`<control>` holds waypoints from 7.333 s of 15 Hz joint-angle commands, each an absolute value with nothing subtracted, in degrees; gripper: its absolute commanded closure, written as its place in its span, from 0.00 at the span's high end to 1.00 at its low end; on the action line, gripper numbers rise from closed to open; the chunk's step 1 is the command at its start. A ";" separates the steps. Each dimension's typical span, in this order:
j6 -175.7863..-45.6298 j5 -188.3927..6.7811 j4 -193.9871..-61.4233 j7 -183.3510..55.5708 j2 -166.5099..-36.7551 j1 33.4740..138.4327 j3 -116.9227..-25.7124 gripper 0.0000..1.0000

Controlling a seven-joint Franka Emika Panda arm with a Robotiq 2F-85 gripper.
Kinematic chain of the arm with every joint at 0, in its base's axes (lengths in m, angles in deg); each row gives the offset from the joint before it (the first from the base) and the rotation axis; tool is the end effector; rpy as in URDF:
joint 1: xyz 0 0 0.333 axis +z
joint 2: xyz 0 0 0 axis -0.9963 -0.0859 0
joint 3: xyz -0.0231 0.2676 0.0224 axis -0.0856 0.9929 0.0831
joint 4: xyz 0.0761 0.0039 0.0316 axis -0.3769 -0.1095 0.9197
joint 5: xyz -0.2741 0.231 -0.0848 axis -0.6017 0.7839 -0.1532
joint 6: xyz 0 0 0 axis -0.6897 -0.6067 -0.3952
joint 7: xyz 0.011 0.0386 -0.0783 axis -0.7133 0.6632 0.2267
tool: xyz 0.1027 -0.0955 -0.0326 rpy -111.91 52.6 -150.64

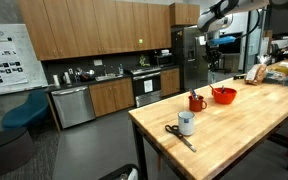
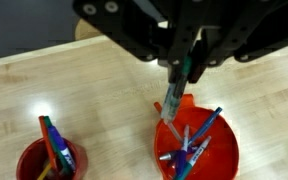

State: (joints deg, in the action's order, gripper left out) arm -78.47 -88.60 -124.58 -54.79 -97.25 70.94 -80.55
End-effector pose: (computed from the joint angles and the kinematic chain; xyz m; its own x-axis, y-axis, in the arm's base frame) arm 0.5316 -0.2669 0.4501 0.9248 -0.3800 0.0174 -0.3803 -0.9228 0.0613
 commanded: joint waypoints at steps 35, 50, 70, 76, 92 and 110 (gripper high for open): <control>-78.80 -80.87 -134.93 -48.42 -100.18 73.67 -72.73 1.00; -76.53 -80.17 -130.57 -18.26 -104.02 73.47 -69.54 1.00; -74.21 -80.09 -124.18 -13.63 -110.01 73.12 -68.53 0.42; -72.42 -80.14 -122.87 -13.86 -110.41 72.89 -68.58 0.00; -64.12 -76.66 -119.54 -18.98 -105.70 71.83 -69.54 0.03; -63.38 -77.04 -105.17 -20.56 -108.35 67.16 -73.03 0.03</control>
State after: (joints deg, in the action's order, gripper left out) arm -63.69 -76.44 -108.53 -20.43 -106.39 68.31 -72.21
